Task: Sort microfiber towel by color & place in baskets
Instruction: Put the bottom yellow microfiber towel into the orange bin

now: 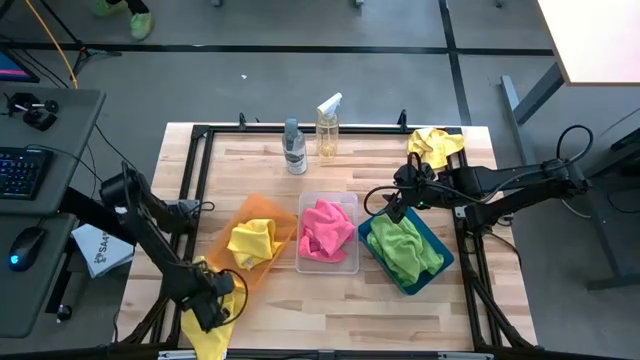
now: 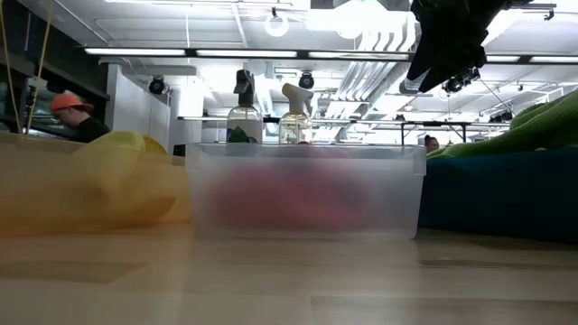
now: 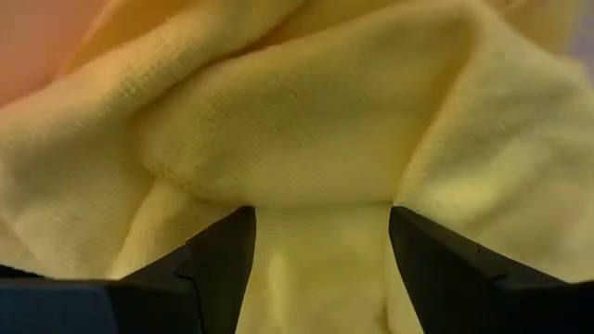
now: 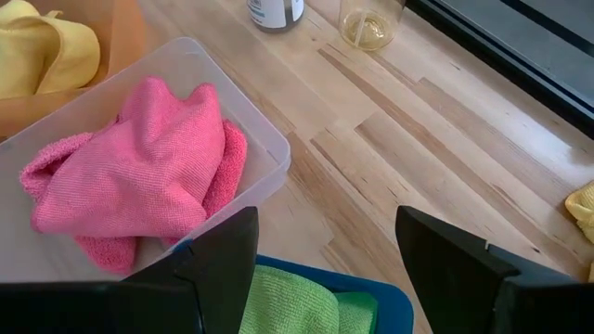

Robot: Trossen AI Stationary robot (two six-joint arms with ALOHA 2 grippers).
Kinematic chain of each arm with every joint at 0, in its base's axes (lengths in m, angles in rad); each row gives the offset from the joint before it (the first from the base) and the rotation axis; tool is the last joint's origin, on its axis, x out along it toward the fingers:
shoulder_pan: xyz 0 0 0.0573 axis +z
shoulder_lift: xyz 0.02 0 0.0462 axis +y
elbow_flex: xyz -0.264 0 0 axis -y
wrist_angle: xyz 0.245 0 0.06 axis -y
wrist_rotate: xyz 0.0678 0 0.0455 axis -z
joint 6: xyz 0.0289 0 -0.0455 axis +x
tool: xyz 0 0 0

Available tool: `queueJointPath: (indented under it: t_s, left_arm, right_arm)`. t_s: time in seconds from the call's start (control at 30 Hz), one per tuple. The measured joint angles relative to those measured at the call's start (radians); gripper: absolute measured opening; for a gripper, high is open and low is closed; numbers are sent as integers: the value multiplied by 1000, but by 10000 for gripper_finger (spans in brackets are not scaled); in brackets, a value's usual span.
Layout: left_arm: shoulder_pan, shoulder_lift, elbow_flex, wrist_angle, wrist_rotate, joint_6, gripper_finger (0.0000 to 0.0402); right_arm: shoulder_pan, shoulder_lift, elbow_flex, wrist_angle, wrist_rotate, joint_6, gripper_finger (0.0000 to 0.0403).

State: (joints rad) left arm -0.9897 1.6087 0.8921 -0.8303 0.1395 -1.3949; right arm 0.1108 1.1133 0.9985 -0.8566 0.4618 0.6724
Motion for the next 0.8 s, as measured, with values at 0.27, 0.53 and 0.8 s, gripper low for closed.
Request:
queueJointPath:
  t_s: [0.27,0.53,0.8]
  left_arm:
    - [7,75,1,125,49,18,172]
    - [42,2,-3,258,77,121,11]
    - [211,-326,-2,308,161,336,2]
  right_arm:
    - [0,0,0,0,0,0,252]
    - [0,0,0,0,1,-26,252]
    - [0,0,0,0,7,-26,252]
